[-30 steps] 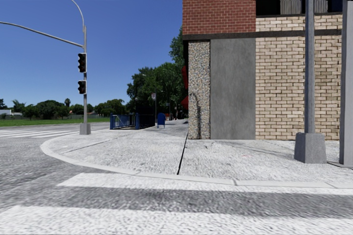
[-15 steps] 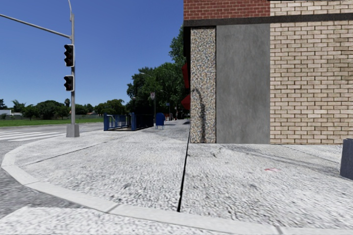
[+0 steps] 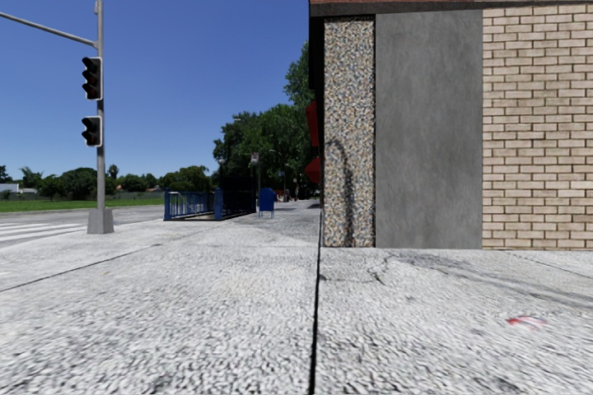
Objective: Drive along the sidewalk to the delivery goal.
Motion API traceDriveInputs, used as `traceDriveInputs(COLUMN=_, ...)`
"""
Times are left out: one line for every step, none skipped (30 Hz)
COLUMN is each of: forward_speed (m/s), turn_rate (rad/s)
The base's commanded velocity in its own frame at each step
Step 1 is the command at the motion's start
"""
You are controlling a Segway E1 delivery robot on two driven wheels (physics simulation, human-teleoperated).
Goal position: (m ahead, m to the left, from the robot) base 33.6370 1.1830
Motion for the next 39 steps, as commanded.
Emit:
traceDriveInputs(forward_speed=1.25, turn_rate=0.0)
traceDriveInputs(forward_speed=1.25, turn_rate=0.0)
traceDriveInputs(forward_speed=1.25, turn_rate=0.0)
traceDriveInputs(forward_speed=1.25, turn_rate=0.0)
traceDriveInputs(forward_speed=1.25, turn_rate=0.0)
traceDriveInputs(forward_speed=1.25, turn_rate=0.0)
traceDriveInputs(forward_speed=1.25, turn_rate=0.0)
traceDriveInputs(forward_speed=1.25, turn_rate=0.0)
traceDriveInputs(forward_speed=1.25, turn_rate=0.0)
traceDriveInputs(forward_speed=1.25, turn_rate=0.0)
traceDriveInputs(forward_speed=1.25, turn_rate=0.0)
traceDriveInputs(forward_speed=1.25, turn_rate=0.0)
traceDriveInputs(forward_speed=1.25, turn_rate=0.0)
traceDriveInputs(forward_speed=1.25, turn_rate=0.0)
traceDriveInputs(forward_speed=1.25, turn_rate=0.1)
traceDriveInputs(forward_speed=1.25, turn_rate=0.14)
traceDriveInputs(forward_speed=1.25, turn_rate=0.16)
traceDriveInputs(forward_speed=1.25, turn_rate=0.16)
traceDriveInputs(forward_speed=1.25, turn_rate=0.17)
traceDriveInputs(forward_speed=1.25, turn_rate=0.21)
traceDriveInputs(forward_speed=1.25, turn_rate=0.21)
traceDriveInputs(forward_speed=1.25, turn_rate=0.25)
traceDriveInputs(forward_speed=1.25, turn_rate=0.29)
traceDriveInputs(forward_speed=1.25, turn_rate=0.35)
traceDriveInputs(forward_speed=1.25, turn_rate=0.35)
traceDriveInputs(forward_speed=1.25, turn_rate=0.37)
traceDriveInputs(forward_speed=1.25, turn_rate=0.38)
traceDriveInputs(forward_speed=1.26, turn_rate=0.38)
traceDriveInputs(forward_speed=1.26, turn_rate=0.38)
traceDriveInputs(forward_speed=1.26, turn_rate=0.38)
traceDriveInputs(forward_speed=1.26, turn_rate=0.38)
traceDriveInputs(forward_speed=1.26, turn_rate=0.38)
traceDriveInputs(forward_speed=1.26, turn_rate=0.38)
traceDriveInputs(forward_speed=1.26, turn_rate=0.38)
traceDriveInputs(forward_speed=1.26, turn_rate=0.38)
traceDriveInputs(forward_speed=1.27, turn_rate=0.38)
traceDriveInputs(forward_speed=1.27, turn_rate=0.38)
traceDriveInputs(forward_speed=1.27, turn_rate=0.38)
traceDriveInputs(forward_speed=1.27, turn_rate=0.38)
